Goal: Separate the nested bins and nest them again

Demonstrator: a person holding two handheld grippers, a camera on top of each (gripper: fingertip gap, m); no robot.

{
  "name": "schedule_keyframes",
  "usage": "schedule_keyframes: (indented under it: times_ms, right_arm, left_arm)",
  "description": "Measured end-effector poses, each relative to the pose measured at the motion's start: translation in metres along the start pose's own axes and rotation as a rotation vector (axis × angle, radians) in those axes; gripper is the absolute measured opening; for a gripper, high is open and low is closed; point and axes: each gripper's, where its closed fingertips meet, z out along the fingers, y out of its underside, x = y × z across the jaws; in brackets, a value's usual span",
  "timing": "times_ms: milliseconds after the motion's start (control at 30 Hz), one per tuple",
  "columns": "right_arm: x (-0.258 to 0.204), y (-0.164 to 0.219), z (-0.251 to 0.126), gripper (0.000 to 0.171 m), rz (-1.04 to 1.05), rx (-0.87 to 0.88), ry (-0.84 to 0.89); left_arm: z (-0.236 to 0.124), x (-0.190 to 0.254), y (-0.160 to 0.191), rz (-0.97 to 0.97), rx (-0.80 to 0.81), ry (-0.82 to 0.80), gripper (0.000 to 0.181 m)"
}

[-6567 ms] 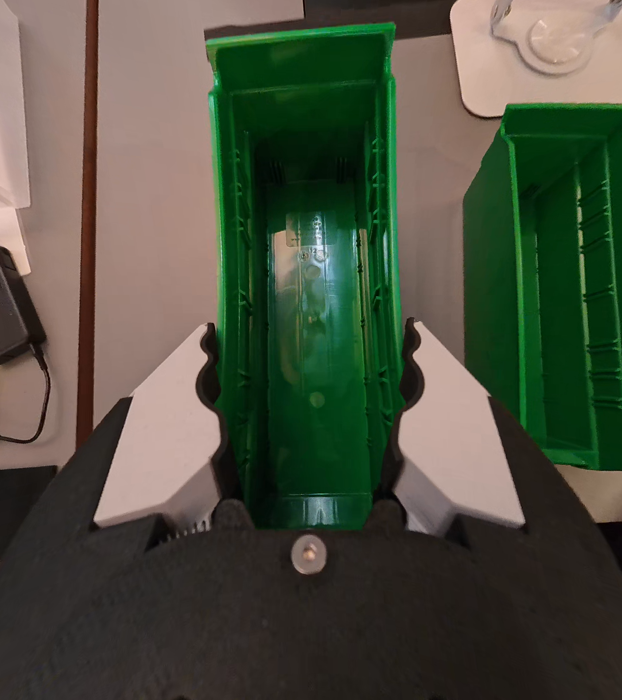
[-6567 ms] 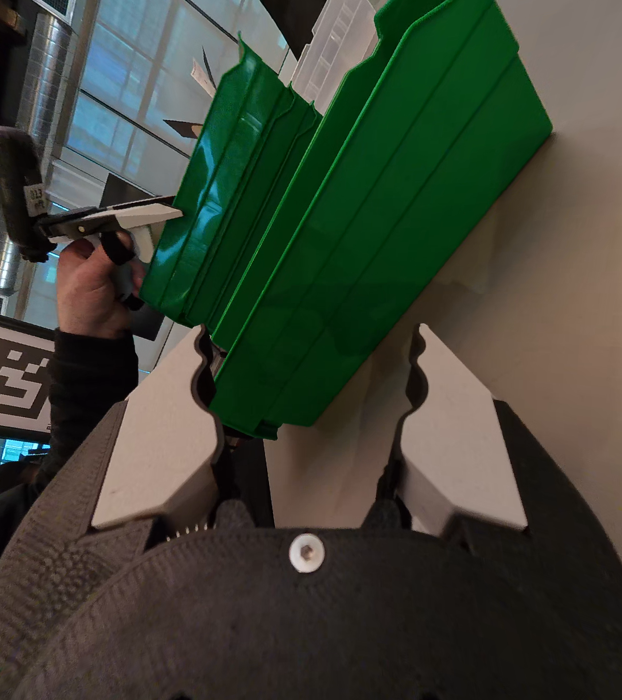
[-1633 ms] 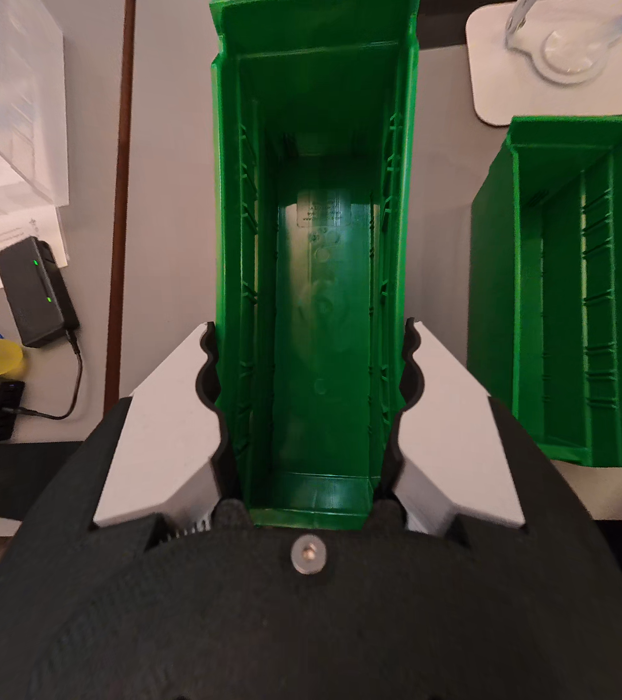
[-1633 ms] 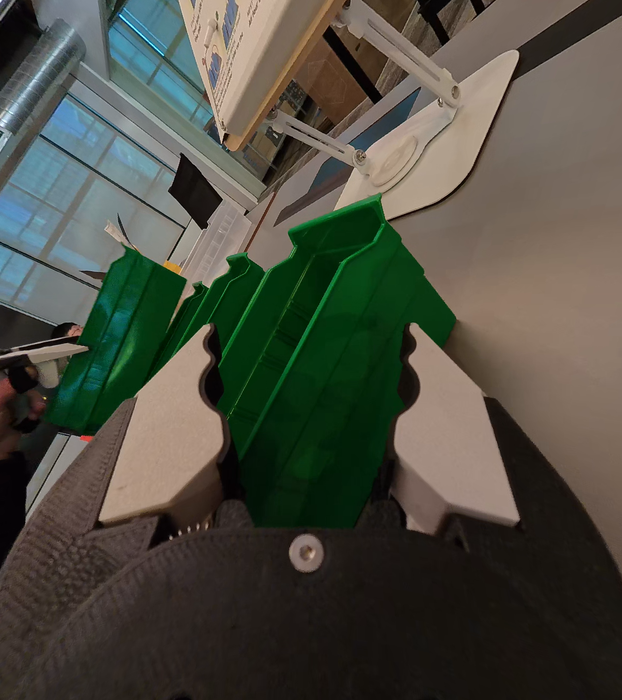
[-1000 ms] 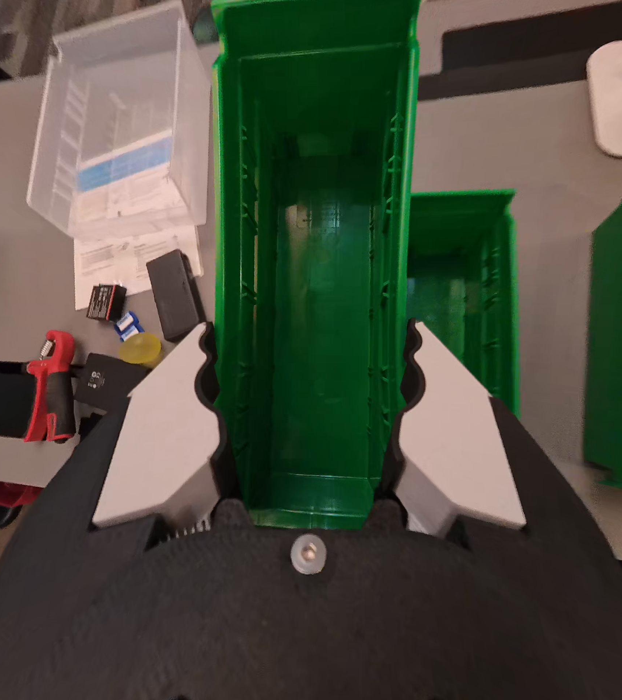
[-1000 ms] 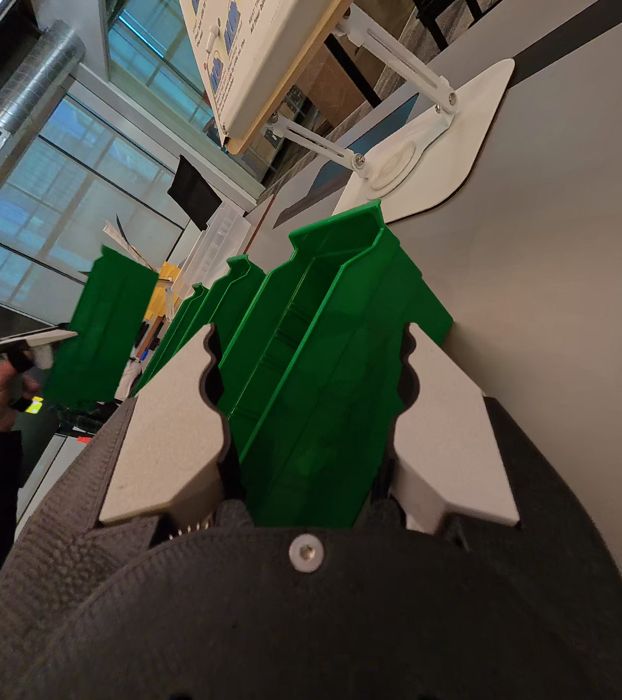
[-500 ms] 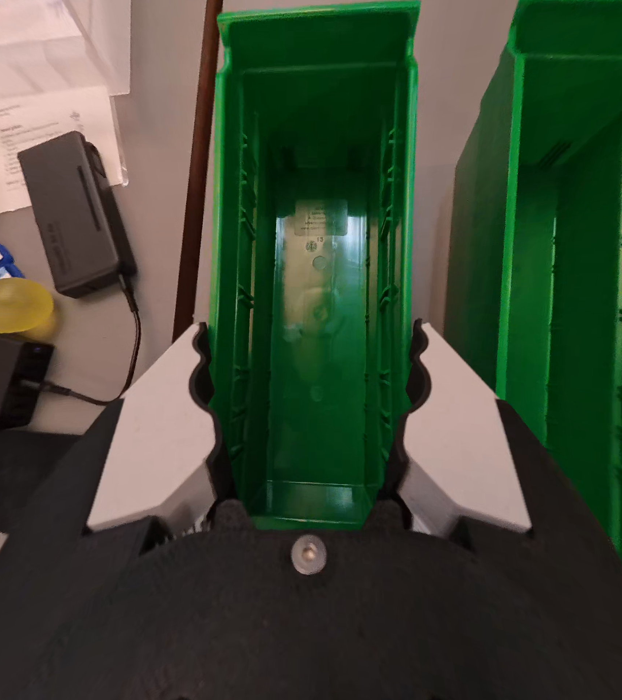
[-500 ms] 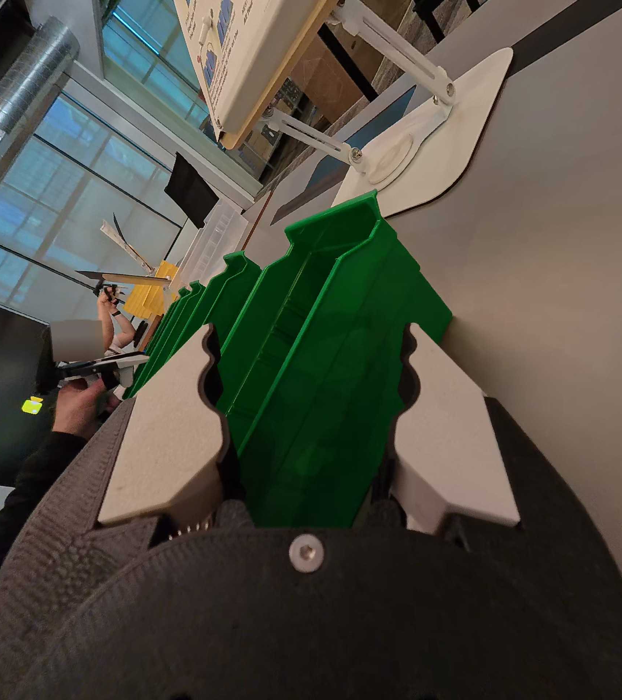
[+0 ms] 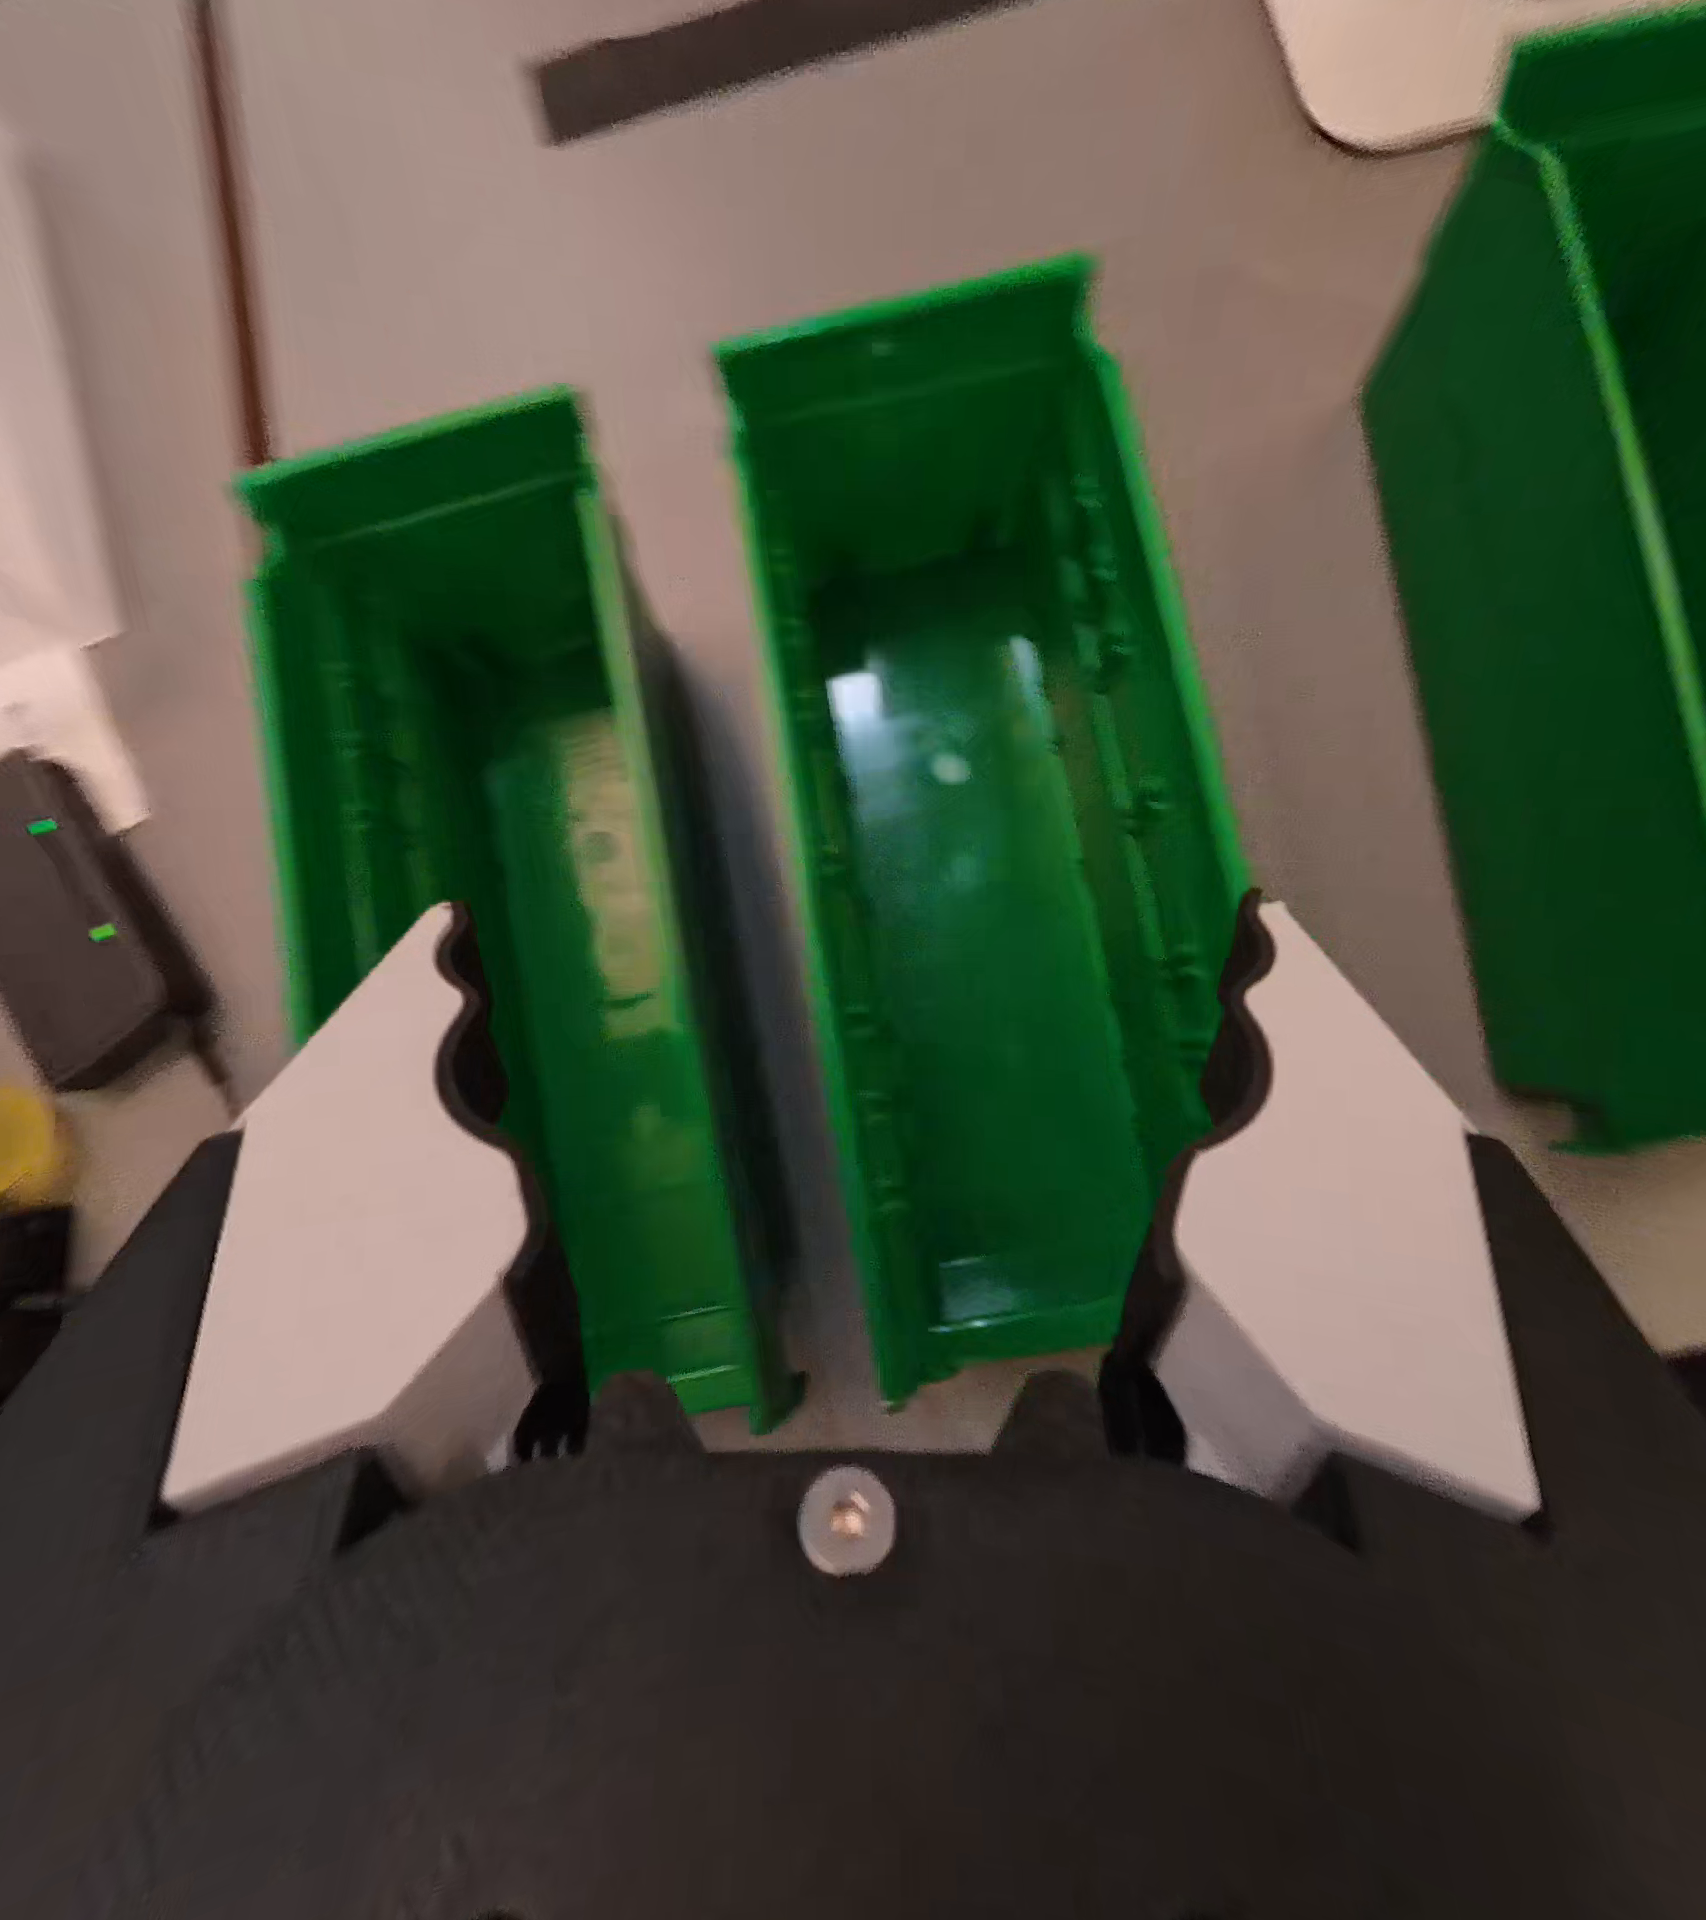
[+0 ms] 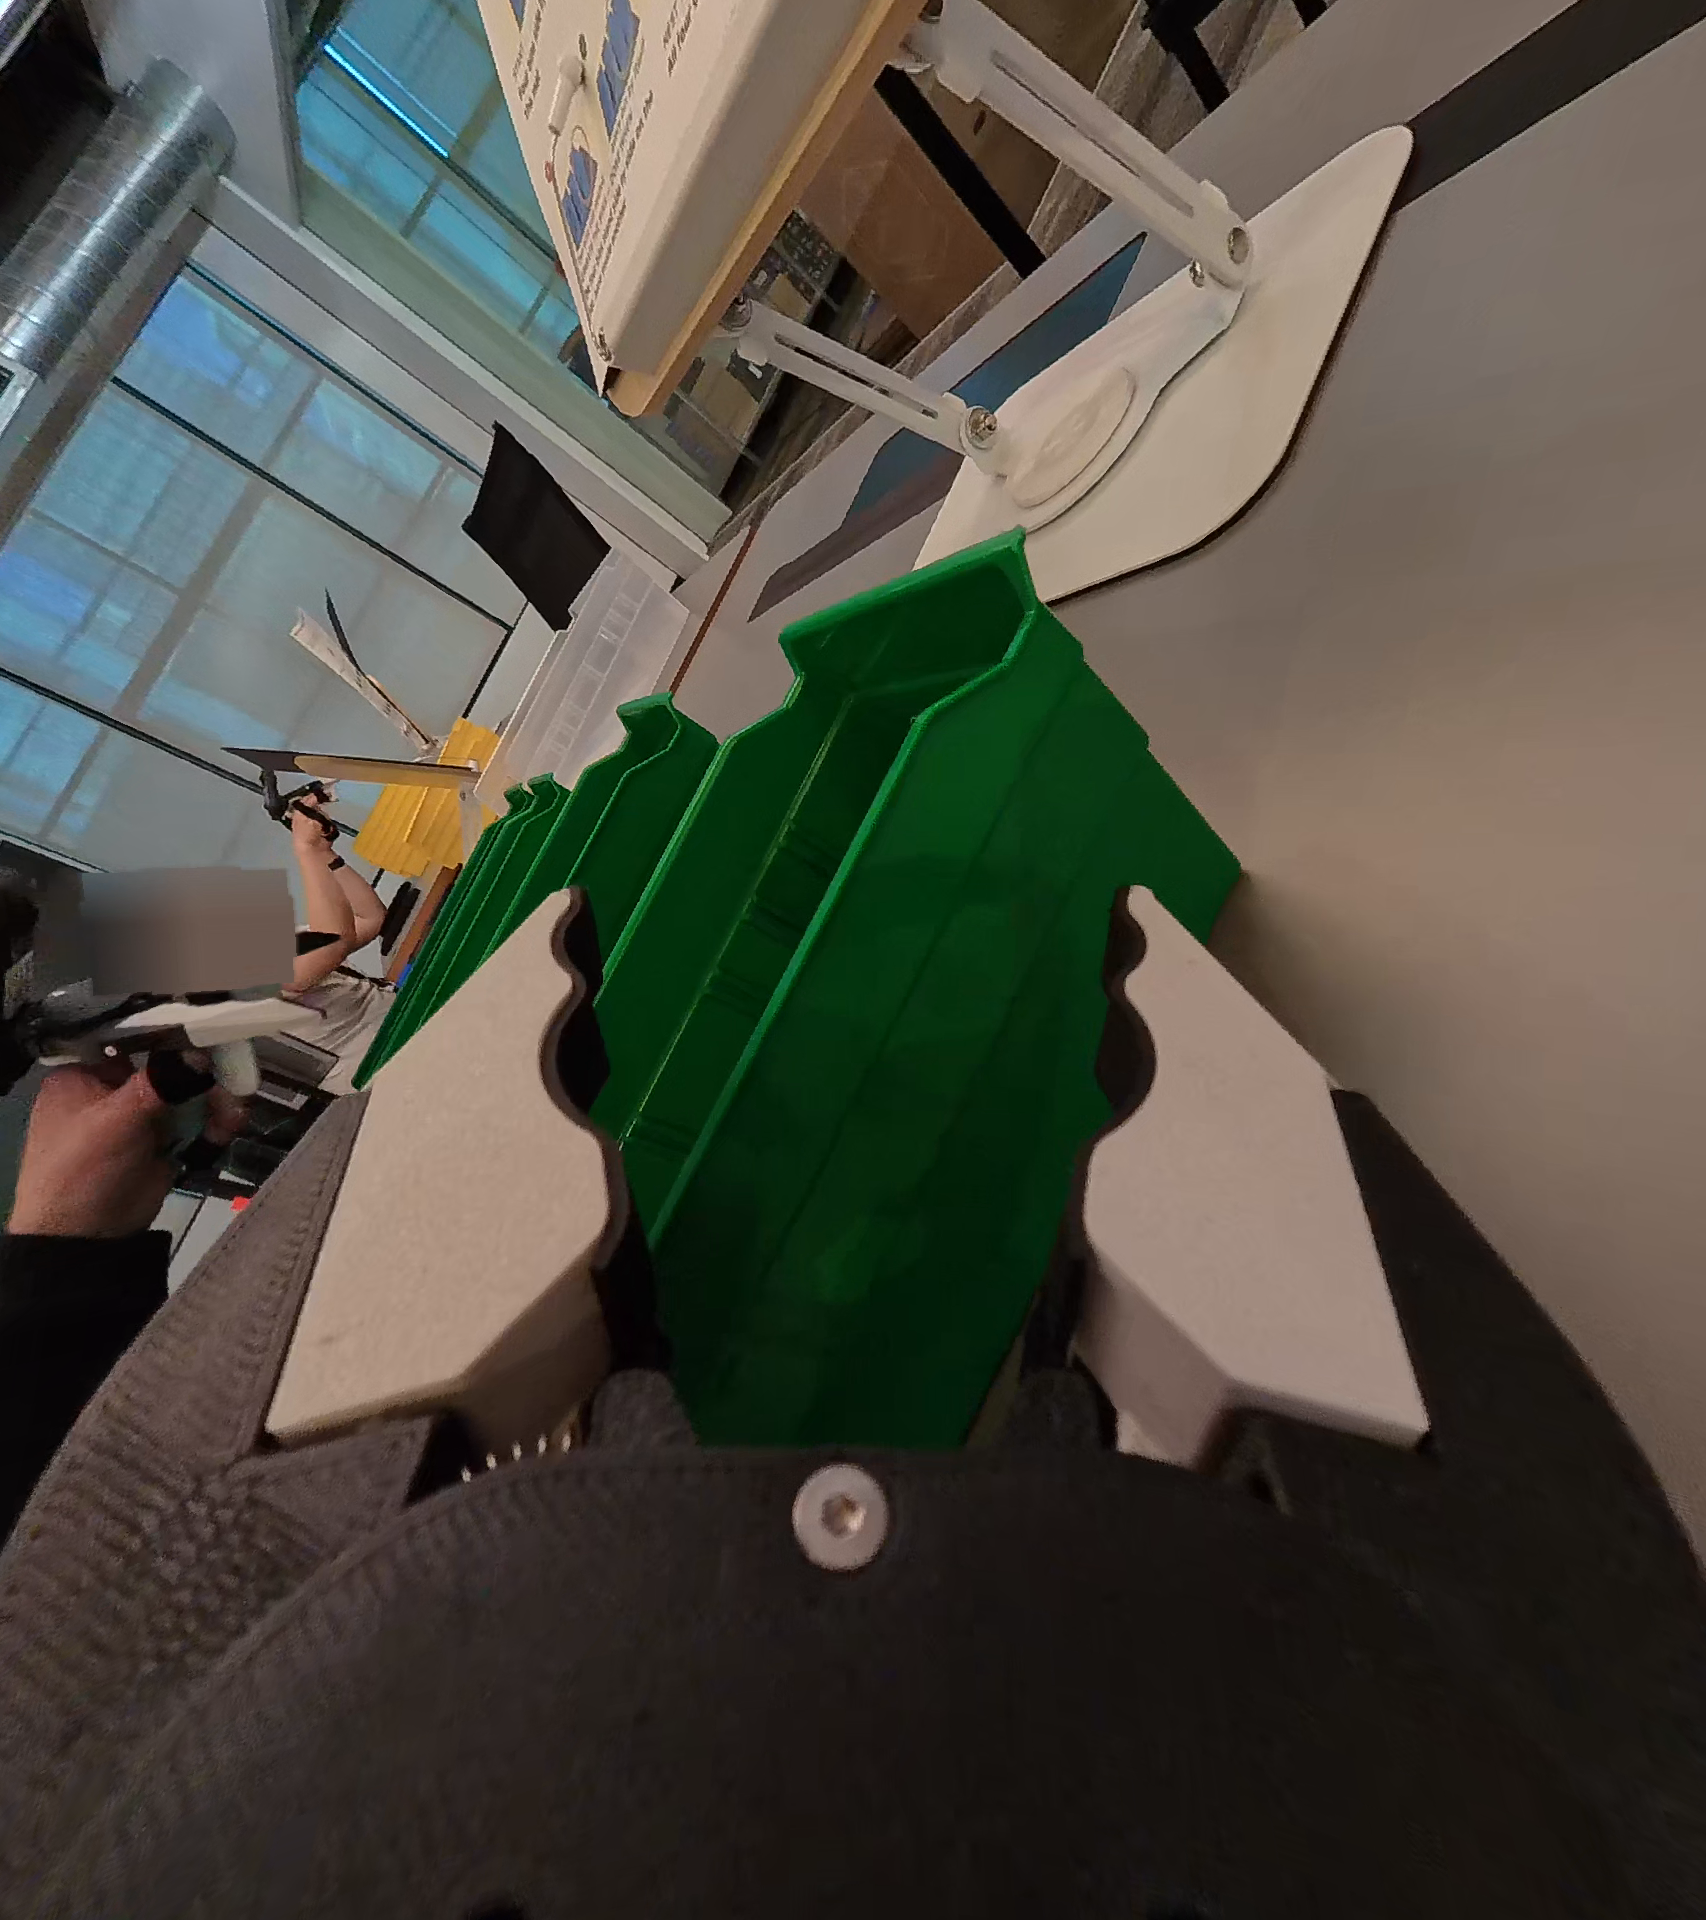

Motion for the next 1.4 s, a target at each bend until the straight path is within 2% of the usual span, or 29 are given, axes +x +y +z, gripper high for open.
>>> schedule_keyframes:
  times_ms: [67, 233, 400, 533, 867, 1000, 1167, 1267, 1400]
  right_arm:
    - [0.000, 0.000, 0.000, 0.096, -0.005, -0.002, 0.002]
    - [0.001, -0.001, -0.003, 0.096, -0.019, -0.004, 0.013]
    - [0.009, -0.003, -0.005, 0.095, -0.010, 0.002, 0.024]
    - [0.010, -0.003, -0.004, 0.094, -0.002, -0.001, 0.020]
    - [0.009, -0.002, -0.004, 0.094, -0.005, -0.004, 0.019]
    - [0.009, -0.003, -0.005, 0.094, -0.005, -0.001, 0.017]
    - [0.009, -0.003, -0.005, 0.094, -0.007, -0.002, 0.016]
    - [0.008, -0.002, -0.003, 0.094, -0.005, -0.005, 0.013]
    - [0.008, -0.003, -0.005, 0.094, -0.006, -0.004, 0.011]
  left_arm:
    - [0.014, 0.027, 0.007, 0.056, -0.085, 0.034, 0.139]
    - [0.053, 0.041, 0.034, 0.041, -0.282, 0.037, 0.148]
    - [0.063, 0.044, 0.036, 0.083, -0.317, 0.004, 0.134]
    - [0.063, 0.047, 0.032, 0.055, -0.314, -0.012, 0.124]
    - [0.070, 0.066, 0.020, -0.020, -0.280, -0.048, 0.123]
    - [0.071, 0.074, 0.012, -0.046, -0.237, -0.013, 0.130]
    - [0.055, 0.077, -0.008, -0.050, -0.158, 0.000, 0.138]
    - [0.050, 0.077, -0.011, -0.014, -0.165, -0.012, 0.141]
    - [0.062, 0.066, 0.009, -0.066, -0.250, 0.009, 0.147]
